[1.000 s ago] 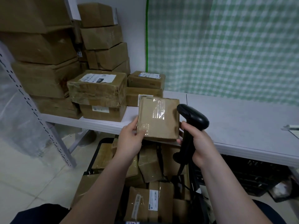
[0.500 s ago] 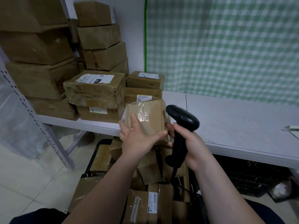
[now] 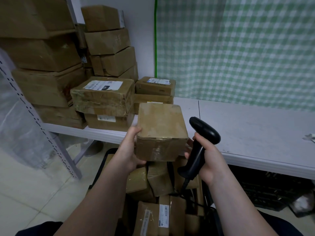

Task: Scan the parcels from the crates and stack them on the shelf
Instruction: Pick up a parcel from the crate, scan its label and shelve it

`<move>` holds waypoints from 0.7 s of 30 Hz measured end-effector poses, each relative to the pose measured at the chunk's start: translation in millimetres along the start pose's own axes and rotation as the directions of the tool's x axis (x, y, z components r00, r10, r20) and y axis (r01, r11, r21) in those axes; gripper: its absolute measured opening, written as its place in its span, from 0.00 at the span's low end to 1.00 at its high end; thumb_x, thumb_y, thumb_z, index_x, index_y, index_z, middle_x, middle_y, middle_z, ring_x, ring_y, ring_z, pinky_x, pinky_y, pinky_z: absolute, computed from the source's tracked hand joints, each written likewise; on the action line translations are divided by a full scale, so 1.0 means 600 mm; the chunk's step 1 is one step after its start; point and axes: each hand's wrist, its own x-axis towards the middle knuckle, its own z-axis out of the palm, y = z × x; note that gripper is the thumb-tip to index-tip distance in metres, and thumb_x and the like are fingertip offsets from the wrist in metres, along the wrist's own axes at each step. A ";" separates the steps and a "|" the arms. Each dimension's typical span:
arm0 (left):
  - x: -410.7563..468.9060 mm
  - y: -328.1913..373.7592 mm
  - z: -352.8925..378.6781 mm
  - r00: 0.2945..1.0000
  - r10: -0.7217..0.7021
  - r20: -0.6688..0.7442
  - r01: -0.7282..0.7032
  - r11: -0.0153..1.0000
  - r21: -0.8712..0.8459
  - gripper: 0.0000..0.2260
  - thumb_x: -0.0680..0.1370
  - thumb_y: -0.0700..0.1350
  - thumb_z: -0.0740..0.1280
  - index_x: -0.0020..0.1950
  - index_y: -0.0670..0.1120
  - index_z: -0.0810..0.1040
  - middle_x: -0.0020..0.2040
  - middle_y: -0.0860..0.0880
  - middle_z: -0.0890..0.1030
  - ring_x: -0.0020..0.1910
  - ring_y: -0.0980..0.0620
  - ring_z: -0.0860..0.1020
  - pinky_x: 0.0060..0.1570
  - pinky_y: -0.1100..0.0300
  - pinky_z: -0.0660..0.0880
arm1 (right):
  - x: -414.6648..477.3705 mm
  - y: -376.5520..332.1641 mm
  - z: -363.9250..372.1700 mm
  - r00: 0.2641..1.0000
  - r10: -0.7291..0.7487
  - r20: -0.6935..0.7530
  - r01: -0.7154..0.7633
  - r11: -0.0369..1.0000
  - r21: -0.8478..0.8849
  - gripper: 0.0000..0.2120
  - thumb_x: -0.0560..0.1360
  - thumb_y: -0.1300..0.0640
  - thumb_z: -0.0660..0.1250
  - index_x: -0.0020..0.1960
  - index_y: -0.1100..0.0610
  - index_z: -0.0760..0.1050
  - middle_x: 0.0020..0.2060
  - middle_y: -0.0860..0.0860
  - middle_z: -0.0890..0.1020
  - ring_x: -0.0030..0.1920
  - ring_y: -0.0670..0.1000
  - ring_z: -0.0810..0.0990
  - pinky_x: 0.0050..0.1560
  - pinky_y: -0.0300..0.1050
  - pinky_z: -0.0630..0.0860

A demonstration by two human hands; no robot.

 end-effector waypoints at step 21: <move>-0.001 0.020 -0.025 0.954 0.221 0.202 -0.243 0.966 0.090 0.21 0.77 0.32 0.54 0.63 0.46 0.77 0.62 0.42 0.78 0.64 0.41 0.74 0.65 0.42 0.70 | -0.019 -0.049 0.005 0.993 -0.105 0.049 0.105 0.994 -0.002 0.09 0.75 0.50 0.67 0.39 0.51 0.83 0.37 0.48 0.85 0.41 0.51 0.80 0.44 0.43 0.73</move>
